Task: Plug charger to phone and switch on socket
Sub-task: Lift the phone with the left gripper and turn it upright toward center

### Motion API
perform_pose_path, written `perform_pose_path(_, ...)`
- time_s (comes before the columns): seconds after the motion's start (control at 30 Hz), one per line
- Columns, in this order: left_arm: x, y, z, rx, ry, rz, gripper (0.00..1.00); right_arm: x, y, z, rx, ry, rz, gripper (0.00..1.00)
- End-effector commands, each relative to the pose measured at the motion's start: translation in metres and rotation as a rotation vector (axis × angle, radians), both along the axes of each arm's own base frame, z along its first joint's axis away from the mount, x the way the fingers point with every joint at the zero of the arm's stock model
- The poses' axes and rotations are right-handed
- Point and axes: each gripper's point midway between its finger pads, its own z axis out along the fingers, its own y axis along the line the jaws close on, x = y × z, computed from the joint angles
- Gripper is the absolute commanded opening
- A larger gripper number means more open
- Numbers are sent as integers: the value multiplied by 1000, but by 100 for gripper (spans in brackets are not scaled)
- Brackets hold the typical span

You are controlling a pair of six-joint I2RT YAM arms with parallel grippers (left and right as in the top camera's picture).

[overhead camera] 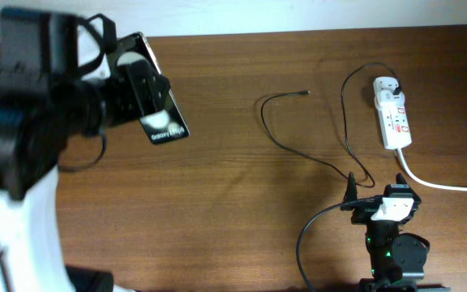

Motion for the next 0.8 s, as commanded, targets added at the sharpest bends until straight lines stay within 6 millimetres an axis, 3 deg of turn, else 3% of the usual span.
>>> perform_pose_path(0.0, -59, -12, 48, -39, -174, -99, 62, 0, -2, -3, 4, 3, -11, 99)
perform_pose_path(0.07, -84, -14, 57, -52, -214, -134, 61, 0, -2, -3, 4, 3, -11, 99)
perform_pose_path(0.13, -95, -11, 46, -44, -180, -138, 62, 0, -2, -3, 4, 3, -11, 99)
perform_pose_path(0.23, -82, -15, 6, -10, -42, -138, 62, 0, -2, -3, 4, 3, -11, 99)
perform_pose_path(0.4, -27, -37, -73, -13, 105, -122, 62, 0, -2, -3, 4, 3, -11, 99)
perform_pose_path(0.57, -9, -73, -134, -150, 208, -218, 62, 0, -2, -3, 4, 3, -11, 99)
perform_pose_path(0.67, -12, -87, -153, -208, 290, -269, 62, 0, -2, -3, 4, 3, -11, 99)
perform_pose_path(0.77, -20, -103, -149, -298, 333, -338, 62, 0, -2, -3, 4, 3, -11, 99)
